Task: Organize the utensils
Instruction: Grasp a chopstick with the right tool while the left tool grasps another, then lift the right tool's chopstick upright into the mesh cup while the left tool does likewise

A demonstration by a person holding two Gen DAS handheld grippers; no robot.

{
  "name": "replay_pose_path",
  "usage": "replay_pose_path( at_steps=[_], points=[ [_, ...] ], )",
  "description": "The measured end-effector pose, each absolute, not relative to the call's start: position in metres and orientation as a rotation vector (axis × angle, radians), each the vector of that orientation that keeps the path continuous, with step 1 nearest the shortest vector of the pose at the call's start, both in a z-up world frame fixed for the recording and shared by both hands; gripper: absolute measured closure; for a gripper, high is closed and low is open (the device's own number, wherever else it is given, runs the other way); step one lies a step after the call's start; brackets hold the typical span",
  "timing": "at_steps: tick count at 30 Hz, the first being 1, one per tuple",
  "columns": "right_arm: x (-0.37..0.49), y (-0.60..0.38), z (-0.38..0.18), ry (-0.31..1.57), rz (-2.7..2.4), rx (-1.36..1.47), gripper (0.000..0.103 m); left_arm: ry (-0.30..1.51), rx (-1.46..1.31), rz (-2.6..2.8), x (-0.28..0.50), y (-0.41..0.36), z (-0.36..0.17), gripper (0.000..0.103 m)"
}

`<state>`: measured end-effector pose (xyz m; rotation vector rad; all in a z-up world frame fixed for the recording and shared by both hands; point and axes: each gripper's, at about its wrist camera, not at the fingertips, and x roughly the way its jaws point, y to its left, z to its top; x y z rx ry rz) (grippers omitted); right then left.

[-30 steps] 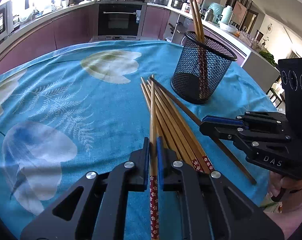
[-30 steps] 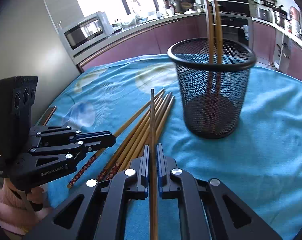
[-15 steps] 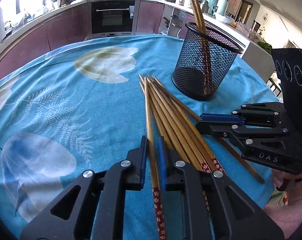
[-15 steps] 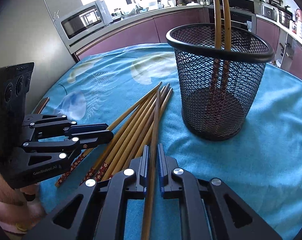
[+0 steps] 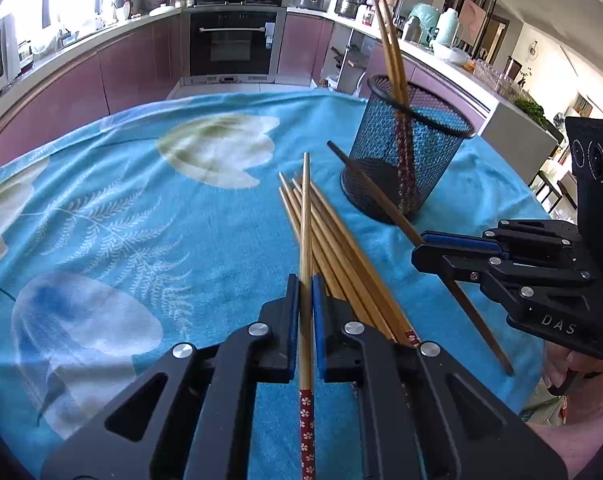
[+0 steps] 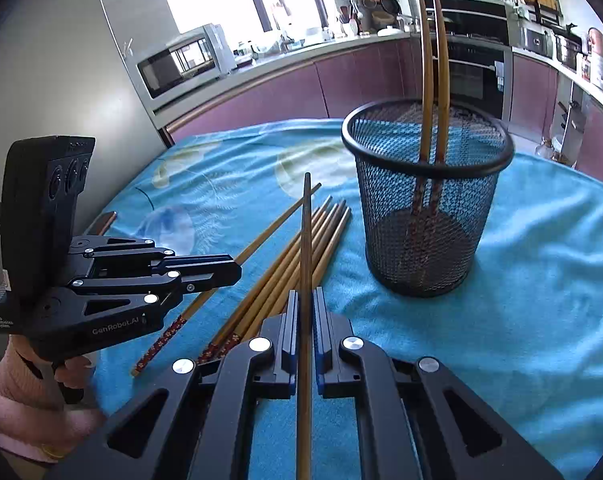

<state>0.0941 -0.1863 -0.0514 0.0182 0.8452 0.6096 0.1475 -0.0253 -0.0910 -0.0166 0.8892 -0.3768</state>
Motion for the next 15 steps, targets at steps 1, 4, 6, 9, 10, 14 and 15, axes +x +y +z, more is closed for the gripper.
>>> replay_pose_path(
  at_steps=[1, 4, 6, 9, 10, 14, 15],
  points=[
    [0.092, -0.188, -0.048, 0.833, 0.611, 0.021, 0.097, 0.88, -0.019, -0.379, 0.146, -0.025, -0.087, 0.095],
    [0.088, -0.194, -0.037, 0.801, 0.617, 0.034, 0.097, 0.847, -0.024, -0.387, 0.141, -0.024, -0.074, 0.096],
    [0.086, -0.198, -0.029, 0.776, 0.619, 0.04, 0.097, 0.829, -0.029, -0.396, 0.137, -0.024, -0.066, 0.095],
    [0.083, -0.204, -0.018, 0.737, 0.619, 0.053, 0.097, 0.799, -0.04, -0.417, 0.131, -0.025, -0.053, 0.096],
    [0.082, -0.206, -0.014, 0.727, 0.618, 0.058, 0.097, 0.787, -0.044, -0.425, 0.13, -0.025, -0.047, 0.096],
    [0.081, -0.216, 0.002, 0.677, 0.617, 0.079, 0.097, 0.746, -0.063, -0.466, 0.122, -0.027, -0.028, 0.096],
    [0.081, -0.219, 0.007, 0.662, 0.618, 0.084, 0.097, 0.735, -0.067, -0.474, 0.12, -0.027, -0.024, 0.095]
  ],
)
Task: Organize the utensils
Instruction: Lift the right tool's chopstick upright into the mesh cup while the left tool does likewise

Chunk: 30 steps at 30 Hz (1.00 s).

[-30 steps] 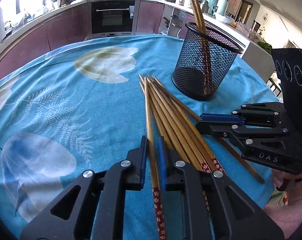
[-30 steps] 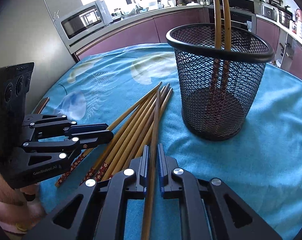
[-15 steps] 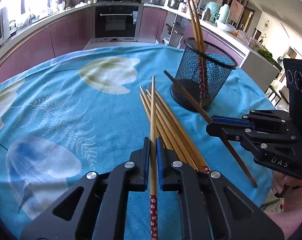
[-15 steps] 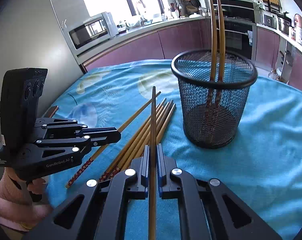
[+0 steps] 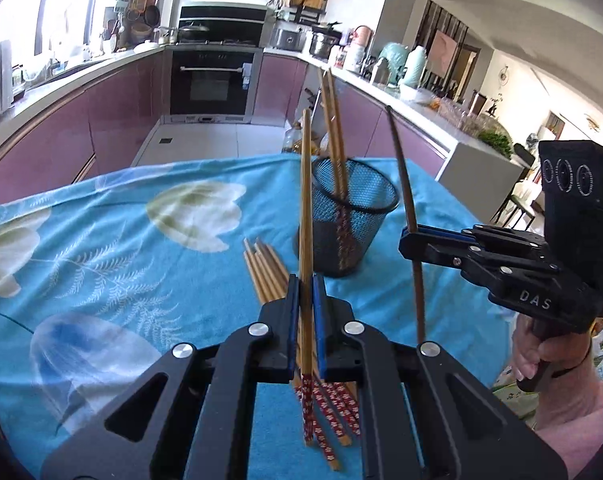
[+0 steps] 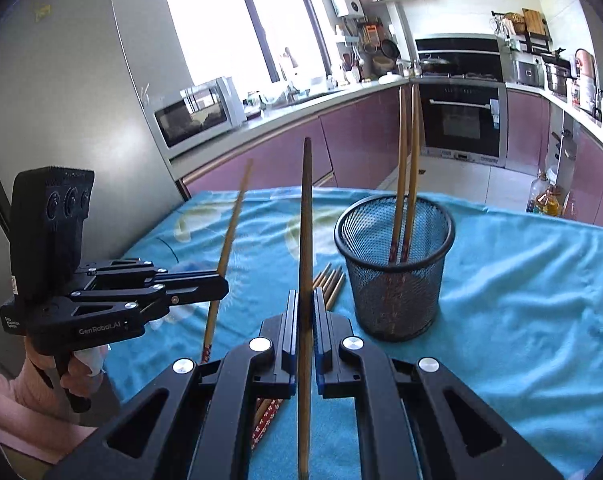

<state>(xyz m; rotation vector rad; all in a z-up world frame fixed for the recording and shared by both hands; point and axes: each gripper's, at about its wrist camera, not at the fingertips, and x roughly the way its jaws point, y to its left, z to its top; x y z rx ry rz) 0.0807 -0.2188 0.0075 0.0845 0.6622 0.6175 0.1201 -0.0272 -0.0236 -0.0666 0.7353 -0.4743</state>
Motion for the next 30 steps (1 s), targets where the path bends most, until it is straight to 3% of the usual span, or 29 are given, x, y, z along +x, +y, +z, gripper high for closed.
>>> replay_pose_path(
  at_steps=[30],
  points=[
    [0.119, -0.259, 0.115, 0.369, 0.545, 0.087, 0.097, 0.496, -0.132, -0.531, 0.168, -0.058, 0.096, 0.096]
  ],
)
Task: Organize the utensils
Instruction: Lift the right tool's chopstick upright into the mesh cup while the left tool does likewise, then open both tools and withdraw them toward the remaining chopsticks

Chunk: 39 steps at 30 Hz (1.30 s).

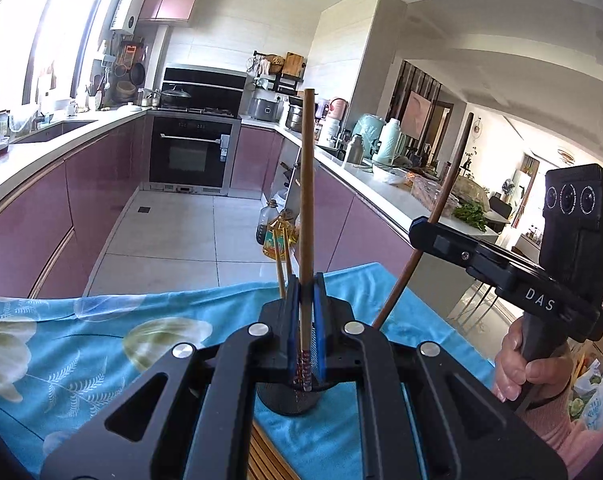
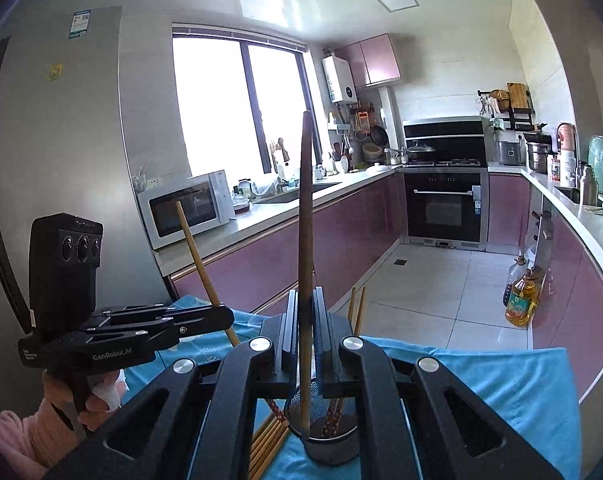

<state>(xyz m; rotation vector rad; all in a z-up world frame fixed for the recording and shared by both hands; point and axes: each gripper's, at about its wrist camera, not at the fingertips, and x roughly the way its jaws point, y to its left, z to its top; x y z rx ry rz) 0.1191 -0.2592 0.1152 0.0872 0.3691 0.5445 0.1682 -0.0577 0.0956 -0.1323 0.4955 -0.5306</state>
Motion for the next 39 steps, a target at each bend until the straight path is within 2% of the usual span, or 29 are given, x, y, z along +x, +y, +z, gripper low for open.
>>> replay_pose_path(
  at_steps=[6, 18, 29, 34, 37, 39],
  points=[
    [0.139, -0.256, 0.097, 0.427, 0.527, 0.086, 0.097, 0.536, -0.091, -0.512, 0.186, -0.074, 0.089, 0.096],
    [0.175, -0.238, 0.041, 0.699, 0.533, 0.048, 0.097, 0.708, -0.01, -0.538, 0.208, -0.093, 0.035, 0.096],
    [0.189, -0.234, 0.03, 0.729, 0.493, 0.089, 0.095, 0.732, -0.02, -0.518, 0.233, -0.095, 0.023, 0.095],
    [0.181, -0.235, 0.032, 0.708, 0.492, 0.1, 0.087, 0.711, -0.031, -0.515, 0.228, -0.09, 0.023, 0.085],
    [0.172, -0.235, 0.033, 0.687, 0.497, 0.1, 0.084, 0.696, -0.041, -0.511, 0.222, -0.084, 0.022, 0.085],
    [0.165, -0.236, 0.034, 0.675, 0.5, 0.104, 0.075, 0.675, -0.038, -0.509, 0.214, -0.08, 0.023, 0.082]
  ],
)
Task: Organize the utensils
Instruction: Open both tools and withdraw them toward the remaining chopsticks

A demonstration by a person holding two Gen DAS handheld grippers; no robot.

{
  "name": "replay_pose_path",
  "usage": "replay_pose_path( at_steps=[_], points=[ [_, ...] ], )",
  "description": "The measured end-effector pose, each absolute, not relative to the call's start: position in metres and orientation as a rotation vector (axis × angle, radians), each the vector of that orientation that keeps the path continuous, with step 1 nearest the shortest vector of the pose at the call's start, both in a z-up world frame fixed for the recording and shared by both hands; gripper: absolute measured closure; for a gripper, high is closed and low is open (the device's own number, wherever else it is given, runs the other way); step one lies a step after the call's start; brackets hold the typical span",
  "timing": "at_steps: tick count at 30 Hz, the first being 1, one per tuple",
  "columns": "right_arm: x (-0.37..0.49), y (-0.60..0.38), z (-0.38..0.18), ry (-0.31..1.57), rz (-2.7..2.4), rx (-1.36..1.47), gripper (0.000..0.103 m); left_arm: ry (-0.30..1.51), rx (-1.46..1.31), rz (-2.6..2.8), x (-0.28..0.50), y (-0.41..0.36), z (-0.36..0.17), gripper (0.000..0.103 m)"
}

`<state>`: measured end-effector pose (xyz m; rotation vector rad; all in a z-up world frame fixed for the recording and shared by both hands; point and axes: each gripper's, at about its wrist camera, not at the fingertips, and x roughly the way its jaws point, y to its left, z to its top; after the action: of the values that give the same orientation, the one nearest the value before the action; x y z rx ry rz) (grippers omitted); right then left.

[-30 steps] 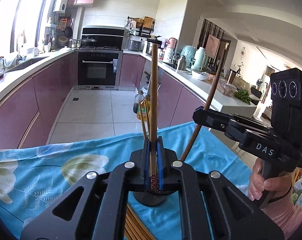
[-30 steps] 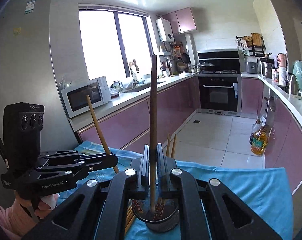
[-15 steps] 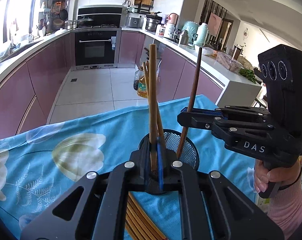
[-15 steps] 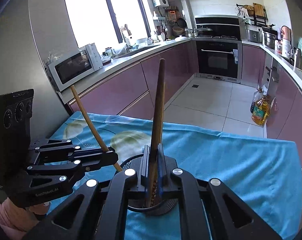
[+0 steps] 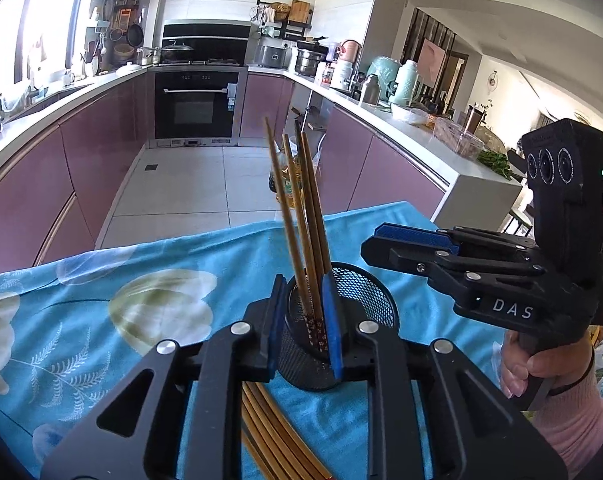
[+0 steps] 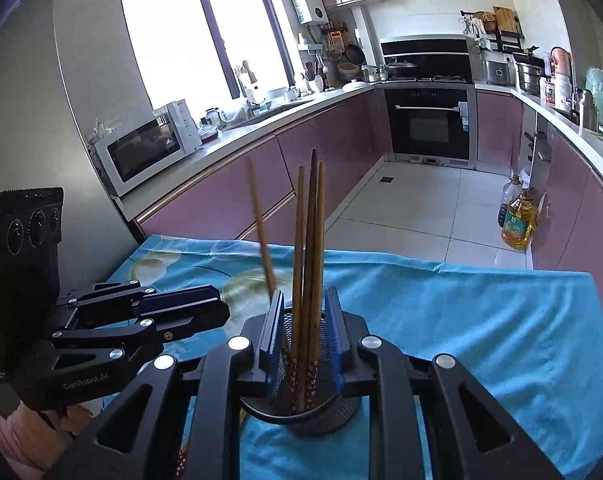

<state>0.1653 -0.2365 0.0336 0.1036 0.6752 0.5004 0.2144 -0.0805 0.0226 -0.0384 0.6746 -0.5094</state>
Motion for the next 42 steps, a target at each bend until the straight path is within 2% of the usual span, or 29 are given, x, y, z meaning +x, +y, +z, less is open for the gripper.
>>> replay_pose_path(
  at_steps=[3, 6, 11, 21, 23, 31, 42],
  points=[
    [0.15, -0.237, 0.034, 0.653, 0.52, 0.098, 0.073, 0.652, -0.029, -0.505, 0.199, -0.073, 0.021, 0.078],
    [0.132, -0.236, 0.031, 0.64, 0.564, 0.098, 0.066, 0.648, -0.016, -0.491, 0.183, -0.063, 0.017, 0.077],
    [0.109, -0.227, 0.009, 0.694, 0.622, 0.08, 0.059, 0.673, 0.017, -0.457, 0.156, -0.047, -0.003, 0.073],
    [0.092, -0.193, -0.06, 0.876, 0.633, 0.047, 0.059, 0.846, 0.01, -0.403, 0.126, -0.02, -0.076, 0.073],
    [0.089, -0.187, -0.065, 0.886, 0.626, 0.039, 0.059, 0.866, 0.007, -0.396, 0.123, -0.02, -0.087, 0.07],
    [0.082, -0.174, -0.072, 0.892, 0.564, -0.021, 0.059, 0.892, 0.015, -0.398, 0.117, -0.027, -0.097, 0.067],
    [0.082, -0.165, -0.077, 0.891, 0.522, -0.075, 0.06, 0.91, 0.021, -0.391, 0.121, -0.034, -0.103, 0.069]
  ],
)
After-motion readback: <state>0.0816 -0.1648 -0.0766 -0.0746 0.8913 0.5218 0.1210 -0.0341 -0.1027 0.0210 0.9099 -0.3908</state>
